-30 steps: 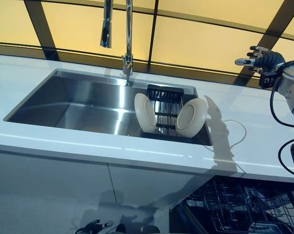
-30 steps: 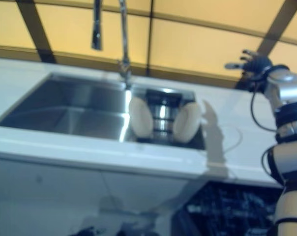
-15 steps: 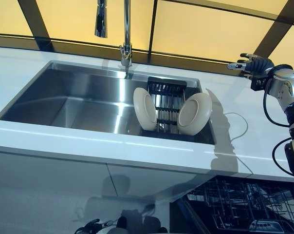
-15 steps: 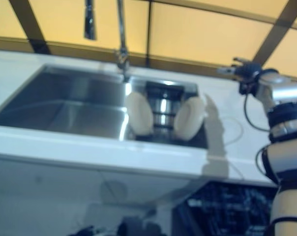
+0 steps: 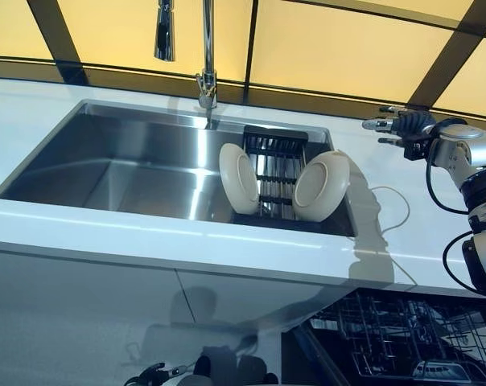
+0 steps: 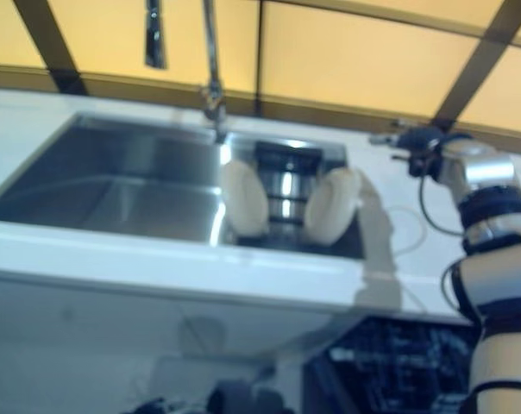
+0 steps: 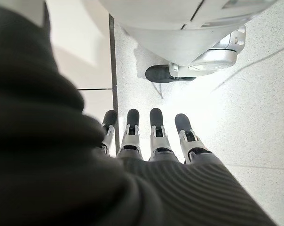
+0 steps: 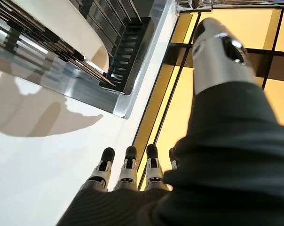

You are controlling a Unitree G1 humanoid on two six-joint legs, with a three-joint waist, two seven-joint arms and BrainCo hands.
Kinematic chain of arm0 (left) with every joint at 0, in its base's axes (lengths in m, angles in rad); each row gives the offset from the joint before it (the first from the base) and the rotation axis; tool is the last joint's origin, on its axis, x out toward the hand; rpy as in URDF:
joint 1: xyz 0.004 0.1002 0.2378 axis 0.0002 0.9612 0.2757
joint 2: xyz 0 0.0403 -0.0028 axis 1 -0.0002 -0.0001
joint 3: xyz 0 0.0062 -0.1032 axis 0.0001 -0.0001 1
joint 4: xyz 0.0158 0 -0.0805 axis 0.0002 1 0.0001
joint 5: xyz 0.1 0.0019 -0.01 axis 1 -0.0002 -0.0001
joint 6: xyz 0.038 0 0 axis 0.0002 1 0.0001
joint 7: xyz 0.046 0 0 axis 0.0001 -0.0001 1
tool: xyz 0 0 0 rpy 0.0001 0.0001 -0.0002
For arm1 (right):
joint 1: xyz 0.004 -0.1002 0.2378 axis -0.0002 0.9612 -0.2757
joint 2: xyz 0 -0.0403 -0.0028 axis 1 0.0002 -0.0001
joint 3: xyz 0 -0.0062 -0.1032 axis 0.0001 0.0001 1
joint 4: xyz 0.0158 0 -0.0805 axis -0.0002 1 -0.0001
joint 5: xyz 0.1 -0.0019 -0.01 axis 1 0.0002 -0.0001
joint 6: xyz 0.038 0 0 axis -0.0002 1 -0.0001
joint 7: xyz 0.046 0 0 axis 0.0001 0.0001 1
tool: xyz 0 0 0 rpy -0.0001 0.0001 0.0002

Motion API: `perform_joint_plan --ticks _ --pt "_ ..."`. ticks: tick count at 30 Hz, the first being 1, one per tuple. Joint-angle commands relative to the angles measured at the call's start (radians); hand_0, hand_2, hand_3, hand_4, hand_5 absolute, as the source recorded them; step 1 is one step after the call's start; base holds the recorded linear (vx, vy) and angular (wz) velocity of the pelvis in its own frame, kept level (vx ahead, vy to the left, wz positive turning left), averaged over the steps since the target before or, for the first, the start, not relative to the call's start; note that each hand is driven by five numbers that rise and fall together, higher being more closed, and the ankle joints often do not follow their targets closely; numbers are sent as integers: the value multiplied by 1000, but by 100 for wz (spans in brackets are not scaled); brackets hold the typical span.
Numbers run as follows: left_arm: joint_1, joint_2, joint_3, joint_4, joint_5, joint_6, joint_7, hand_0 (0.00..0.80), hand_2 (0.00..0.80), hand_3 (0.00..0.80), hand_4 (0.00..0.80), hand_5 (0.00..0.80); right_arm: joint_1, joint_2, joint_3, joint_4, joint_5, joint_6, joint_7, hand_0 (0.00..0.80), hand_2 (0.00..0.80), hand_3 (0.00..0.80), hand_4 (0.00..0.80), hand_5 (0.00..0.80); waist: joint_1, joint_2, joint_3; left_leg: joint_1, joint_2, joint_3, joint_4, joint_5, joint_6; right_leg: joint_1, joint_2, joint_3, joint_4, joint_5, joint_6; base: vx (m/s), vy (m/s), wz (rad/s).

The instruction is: Take plates into dishwasher

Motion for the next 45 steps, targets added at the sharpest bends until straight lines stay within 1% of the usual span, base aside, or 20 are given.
perform_joint_plan --ticks 1,14,31,45 --pt "-39 15 -49 35 2 -29 -4 0 0 0 0 0 -26 -24 -12 3 -5 -29 14 0 0 0 0 0 19 -28 -15 7 22 0 -3 -36 -25 11 -69 -7 0 31 58 0 0 0" --pt "-37 14 -54 24 -1 -28 -4 0 0 0 0 0 19 -5 -14 -3 -41 -8 65 0 0 0 0 0 19 -20 -7 6 23 -3 -3 -35 -26 9 -67 -5 0 30 57 0 0 0" --pt "-50 11 -53 21 -8 -26 -5 0 0 0 0 0 43 19 -6 0 -88 11 127 0 0 0 0 0 13 -17 0 6 26 2 -3 -34 -28 3 -68 0 0 33 57 -2 0 0" --pt "-48 15 -59 13 -13 -25 -8 0 0 0 0 0 61 29 -8 11 -112 14 158 0 0 0 0 0 18 -15 7 8 26 -3 -3 -34 -28 6 -69 -1 0 34 56 0 0 0"
